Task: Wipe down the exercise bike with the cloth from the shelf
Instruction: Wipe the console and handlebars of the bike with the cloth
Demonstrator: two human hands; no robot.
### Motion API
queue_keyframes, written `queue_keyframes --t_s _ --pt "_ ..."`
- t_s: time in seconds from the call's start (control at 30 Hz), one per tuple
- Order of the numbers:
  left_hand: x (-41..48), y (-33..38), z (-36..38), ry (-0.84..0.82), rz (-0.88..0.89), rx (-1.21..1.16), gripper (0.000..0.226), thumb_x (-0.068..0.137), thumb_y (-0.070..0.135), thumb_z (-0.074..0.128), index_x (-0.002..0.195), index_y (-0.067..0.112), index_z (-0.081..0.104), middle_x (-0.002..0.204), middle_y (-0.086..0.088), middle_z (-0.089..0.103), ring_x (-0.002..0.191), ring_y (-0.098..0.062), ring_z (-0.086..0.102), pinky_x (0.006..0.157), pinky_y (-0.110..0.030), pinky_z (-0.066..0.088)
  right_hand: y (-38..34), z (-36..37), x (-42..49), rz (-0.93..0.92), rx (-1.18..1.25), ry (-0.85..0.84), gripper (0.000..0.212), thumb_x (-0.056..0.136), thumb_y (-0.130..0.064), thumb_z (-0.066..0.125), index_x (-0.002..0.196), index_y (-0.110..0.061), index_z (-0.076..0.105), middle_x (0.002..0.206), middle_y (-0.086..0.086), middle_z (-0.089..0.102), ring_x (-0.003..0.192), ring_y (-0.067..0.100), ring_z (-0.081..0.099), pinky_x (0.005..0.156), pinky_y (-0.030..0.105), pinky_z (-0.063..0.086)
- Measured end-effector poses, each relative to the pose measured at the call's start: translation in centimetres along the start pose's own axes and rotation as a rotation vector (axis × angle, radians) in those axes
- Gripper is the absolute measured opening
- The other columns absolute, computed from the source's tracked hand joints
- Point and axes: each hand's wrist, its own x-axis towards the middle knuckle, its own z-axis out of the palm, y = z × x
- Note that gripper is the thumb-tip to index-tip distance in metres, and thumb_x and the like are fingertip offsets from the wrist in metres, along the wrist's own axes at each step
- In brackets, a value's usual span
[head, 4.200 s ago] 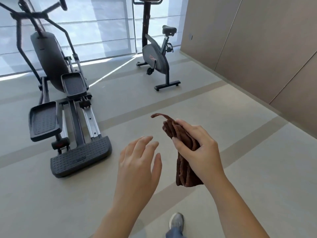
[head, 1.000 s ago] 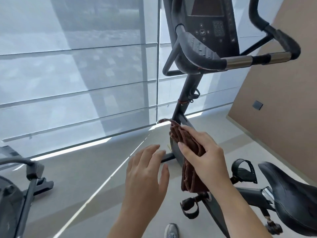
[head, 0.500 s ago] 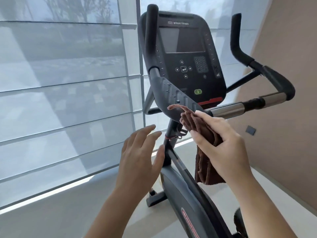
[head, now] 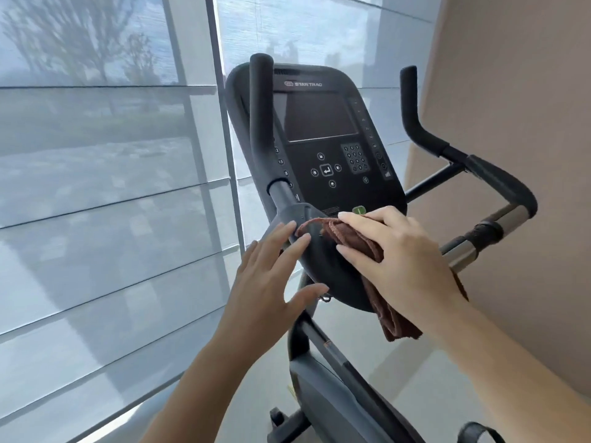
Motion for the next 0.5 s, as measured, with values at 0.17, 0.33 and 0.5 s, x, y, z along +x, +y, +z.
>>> queue_keyframes --t_s 0.17,0.33,0.5 --pt "1.6 -2.2 0.6 0.043 0.098 -0.174 0.074 0.071 0.056 0.057 0.124 0.005 0.053 0.136 -0.008 0.044 0.129 -0.027 0.04 0.1 -0.05 0.041 -0.1 0.5 5.5 0.008 0.293 -0.217 0.035 0.085 -0.034 0.061 0.119 -0.037 0.058 0.107 -0.002 0.061 0.101 0.012 0.056 0.089 0.022 0.041" --pt "1.9 -3.2 1.9 0.164 0.134 -0.186 0.07 0.065 0.062 0.056 0.119 0.018 0.052 0.125 -0.008 0.053 0.126 -0.021 0.041 0.097 -0.041 0.041 1.4 0.0 4.7 -0.019 0.365 -0.376 0.043 0.083 -0.037 0.061 0.123 -0.049 0.049 0.112 -0.018 0.056 0.106 -0.006 0.051 0.089 0.006 0.037" --pt "2.2 -3.6 2.4 0.193 0.168 -0.19 0.069 0.066 0.065 0.055 0.118 0.02 0.048 0.126 -0.004 0.05 0.125 -0.017 0.041 0.095 -0.034 0.04 3.1 -1.6 1.3 -0.034 0.344 -0.315 0.044 0.081 -0.029 0.065 0.119 -0.047 0.054 0.11 -0.019 0.056 0.107 -0.004 0.052 0.09 0.005 0.036"
